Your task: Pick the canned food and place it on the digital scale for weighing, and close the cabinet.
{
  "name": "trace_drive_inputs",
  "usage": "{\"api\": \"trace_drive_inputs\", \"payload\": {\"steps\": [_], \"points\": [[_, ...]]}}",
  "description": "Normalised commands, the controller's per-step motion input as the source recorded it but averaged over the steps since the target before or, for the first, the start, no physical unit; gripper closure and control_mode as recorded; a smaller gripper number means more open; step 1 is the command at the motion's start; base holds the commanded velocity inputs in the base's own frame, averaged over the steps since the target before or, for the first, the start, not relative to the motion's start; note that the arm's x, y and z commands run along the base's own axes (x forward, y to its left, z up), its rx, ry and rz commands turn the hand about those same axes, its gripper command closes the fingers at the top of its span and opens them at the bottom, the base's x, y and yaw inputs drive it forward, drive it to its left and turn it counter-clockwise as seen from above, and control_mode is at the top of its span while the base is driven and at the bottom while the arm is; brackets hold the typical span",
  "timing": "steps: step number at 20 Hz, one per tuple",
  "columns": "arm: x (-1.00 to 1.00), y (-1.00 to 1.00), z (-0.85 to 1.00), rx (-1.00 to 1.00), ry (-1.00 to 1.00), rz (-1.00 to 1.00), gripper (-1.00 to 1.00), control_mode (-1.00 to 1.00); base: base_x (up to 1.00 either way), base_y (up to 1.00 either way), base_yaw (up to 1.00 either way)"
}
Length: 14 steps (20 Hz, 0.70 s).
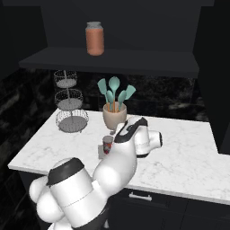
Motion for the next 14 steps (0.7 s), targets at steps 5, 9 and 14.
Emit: {"api": "trace_drive_inputs", "payload": {"steps": [5, 9, 14], "points": [[-0.46, 0.0, 0.16, 0.0, -0.21, 0.0, -1.0, -1.0, 0.0, 0.0, 0.0], [-0.41, 0.08, 0.44, 0.0, -0.49, 0.0, -1.0, -1.0, 0.0, 0.0, 0.0], [-0.4, 0.04, 0.58, 0.0, -0.59, -0.06, -1.0, -1.0, 0.0, 0.0, 0.0]]}}
